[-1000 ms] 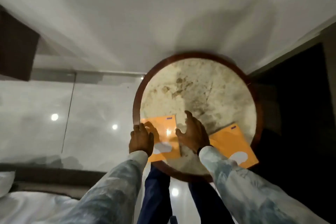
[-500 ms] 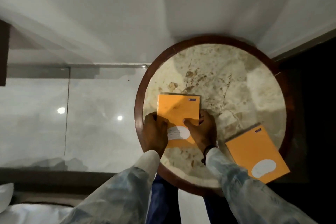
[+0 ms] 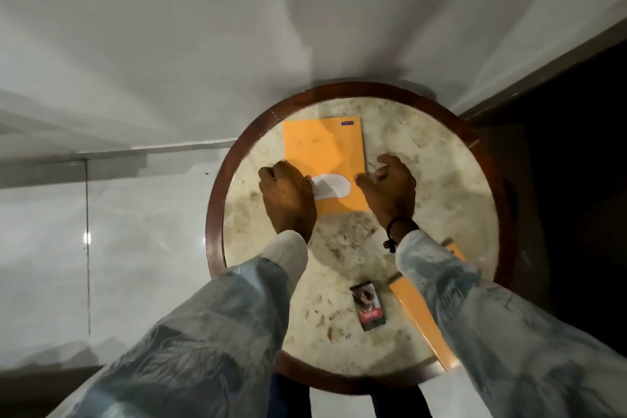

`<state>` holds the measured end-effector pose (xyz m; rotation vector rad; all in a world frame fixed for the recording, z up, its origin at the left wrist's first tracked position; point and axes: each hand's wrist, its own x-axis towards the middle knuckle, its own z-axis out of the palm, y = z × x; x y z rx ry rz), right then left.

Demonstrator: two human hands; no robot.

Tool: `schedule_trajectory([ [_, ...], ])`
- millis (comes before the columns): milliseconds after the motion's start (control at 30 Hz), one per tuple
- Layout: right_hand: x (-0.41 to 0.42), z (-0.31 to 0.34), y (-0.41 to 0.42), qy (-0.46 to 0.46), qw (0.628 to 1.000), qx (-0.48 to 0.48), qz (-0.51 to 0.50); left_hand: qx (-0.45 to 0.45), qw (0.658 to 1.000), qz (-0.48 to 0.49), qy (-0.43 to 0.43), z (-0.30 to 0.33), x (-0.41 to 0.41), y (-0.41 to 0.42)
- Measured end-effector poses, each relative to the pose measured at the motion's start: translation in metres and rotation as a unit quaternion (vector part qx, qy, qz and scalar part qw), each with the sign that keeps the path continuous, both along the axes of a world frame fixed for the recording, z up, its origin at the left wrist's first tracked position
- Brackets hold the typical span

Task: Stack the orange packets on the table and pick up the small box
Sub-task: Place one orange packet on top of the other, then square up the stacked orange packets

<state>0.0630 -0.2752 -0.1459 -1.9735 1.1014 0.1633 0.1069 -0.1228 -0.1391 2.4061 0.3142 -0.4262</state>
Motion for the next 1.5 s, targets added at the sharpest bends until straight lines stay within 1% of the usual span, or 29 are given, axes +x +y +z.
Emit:
schedule_trajectory([
  [33, -0.014, 0.006, -0.004, 0.010, 1.000, -0.007, 0.008, -0.006, 1.000, -0.003, -0.003, 0.003, -0.018, -0.005],
  [100, -0.052, 0.022, -0.017, 0.041, 0.998, -0.025, 0.039, -0.020, 0.999, -0.021, 0.021, 0.012, -0.069, -0.019],
  [233, -0.140, 0.042, -0.052, 0.123, 0.984, -0.083, 0.100, -0.068, 0.988, -0.047, 0.130, 0.032, -0.177, -0.058],
  [300, -0.183, 0.043, -0.072, 0.167, 0.972, -0.110, 0.122, -0.058, 0.978, -0.054, 0.194, 0.038, -0.224, -0.078],
  [367, -0.218, 0.038, -0.088, 0.207, 0.963, -0.103, 0.135, -0.042, 0.965, -0.044, 0.255, 0.037, -0.258, -0.094],
  [433, -0.246, 0.032, -0.098, 0.222, 0.957, -0.091, 0.161, -0.025, 0.956, -0.012, 0.292, 0.034, -0.278, -0.112],
  [533, -0.269, 0.023, -0.104, 0.197, 0.958, -0.093, 0.186, -0.007, 0.954, 0.068, 0.292, 0.028, -0.288, -0.134],
  [600, -0.272, 0.019, -0.108, 0.188, 0.963, -0.085, 0.172, -0.010, 0.954, 0.117, 0.276, 0.022, -0.290, -0.140],
  [633, -0.270, 0.019, -0.110, 0.185, 0.968, -0.069, 0.155, -0.017, 0.956, 0.125, 0.265, 0.018, -0.289, -0.141],
  [767, -0.257, 0.012, -0.123, 0.161, 0.986, 0.046, 0.016, -0.067, 0.975, 0.086, 0.193, 0.014, -0.273, -0.135],
  [833, -0.241, 0.011, -0.125, 0.122, 0.985, 0.112, -0.054, -0.117, 0.977, 0.087, 0.153, 0.020, -0.250, -0.129],
  [900, -0.217, 0.016, -0.120, 0.077, 0.982, 0.150, -0.084, -0.150, 0.977, 0.089, 0.121, 0.028, -0.218, -0.119],
  [1067, -0.124, 0.033, -0.087, -0.037, 0.989, 0.122, -0.072, -0.140, 0.987, 0.059, 0.047, 0.038, -0.113, -0.079],
  [1133, -0.082, 0.033, -0.069, -0.055, 0.992, 0.100, -0.057, -0.124, 0.990, 0.058, 0.026, 0.038, -0.069, -0.059],
  [1233, -0.025, 0.025, -0.042, -0.059, 0.994, 0.082, -0.031, -0.097, 0.994, 0.054, 0.015, 0.032, -0.013, -0.032],
  [1333, 0.012, 0.007, -0.018, -0.051, 0.998, 0.047, -0.004, -0.020, 1.000, 0.017, 0.013, 0.022, 0.022, -0.011],
  [1433, 0.021, -0.007, -0.005, -0.023, 0.999, -0.009, 0.031, 0.041, 0.999, -0.009, 0.026, 0.018, 0.030, -0.008],
  [1500, 0.020, -0.009, -0.001, -0.015, 0.998, -0.046, 0.044, 0.039, 0.998, -0.010, 0.051, 0.013, 0.030, -0.008],
])
